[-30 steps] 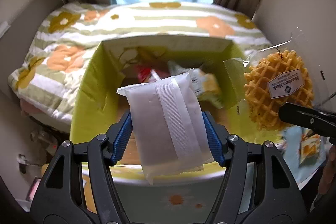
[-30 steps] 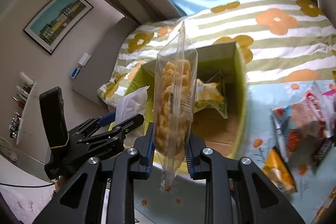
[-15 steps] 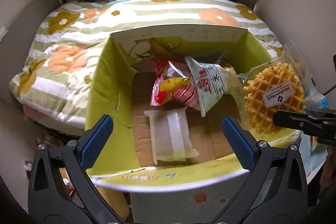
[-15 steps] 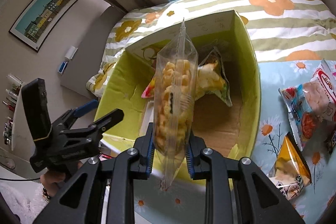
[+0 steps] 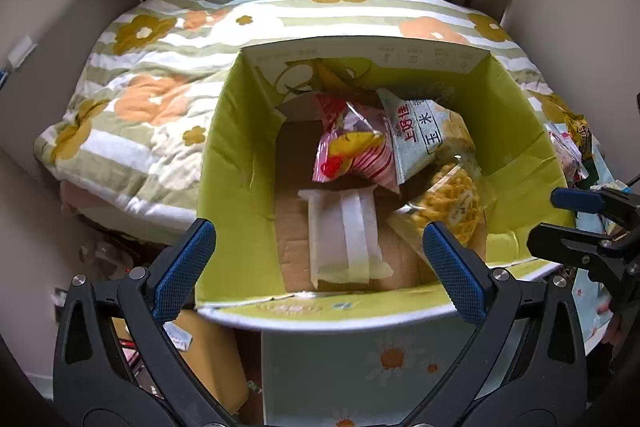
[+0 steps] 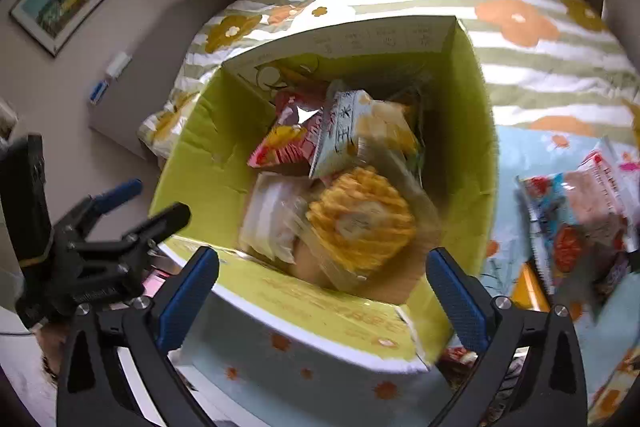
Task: Organize snacks
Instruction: 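Carry both packets over the yellow box and release them inside, then move the left tool to the brown chip bag and grasp it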
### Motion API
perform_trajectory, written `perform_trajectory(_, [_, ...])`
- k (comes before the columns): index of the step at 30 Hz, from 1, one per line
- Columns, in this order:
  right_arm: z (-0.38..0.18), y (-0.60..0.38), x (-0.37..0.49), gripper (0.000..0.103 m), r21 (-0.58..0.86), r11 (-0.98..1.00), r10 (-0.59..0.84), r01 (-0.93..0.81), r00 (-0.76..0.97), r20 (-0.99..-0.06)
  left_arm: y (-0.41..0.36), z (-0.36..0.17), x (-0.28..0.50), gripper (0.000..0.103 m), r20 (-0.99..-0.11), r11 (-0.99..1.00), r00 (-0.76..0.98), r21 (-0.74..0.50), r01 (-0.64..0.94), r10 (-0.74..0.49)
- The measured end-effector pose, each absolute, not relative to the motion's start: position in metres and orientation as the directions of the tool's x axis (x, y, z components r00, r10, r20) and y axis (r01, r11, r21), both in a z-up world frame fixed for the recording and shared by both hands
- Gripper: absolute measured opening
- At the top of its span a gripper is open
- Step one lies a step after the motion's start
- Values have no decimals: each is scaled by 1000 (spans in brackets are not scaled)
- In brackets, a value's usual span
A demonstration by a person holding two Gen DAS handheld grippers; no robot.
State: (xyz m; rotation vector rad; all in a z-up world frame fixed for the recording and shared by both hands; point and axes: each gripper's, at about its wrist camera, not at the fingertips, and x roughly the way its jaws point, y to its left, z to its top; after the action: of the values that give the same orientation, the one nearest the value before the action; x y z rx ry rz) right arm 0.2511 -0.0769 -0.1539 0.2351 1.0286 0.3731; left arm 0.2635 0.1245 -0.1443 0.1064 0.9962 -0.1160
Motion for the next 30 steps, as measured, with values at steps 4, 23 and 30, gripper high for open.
perform_trajectory(4, [-149, -76, 247, 103, 313, 925, 379, -216, 478, -793, 128, -141, 259, 103, -837, 991, 544, 19, 136, -59])
perform_trajectory(23, [-90, -150, 202, 103, 212, 975, 206, -61, 598, -774, 83, -113, 233, 103, -800, 976, 579, -33, 214, -154])
perform_trajectory(30, [-87, -219, 165, 103, 207, 978, 170, -13, 621, -765, 12, -107, 202, 103, -796, 961, 575, -26, 276, -187])
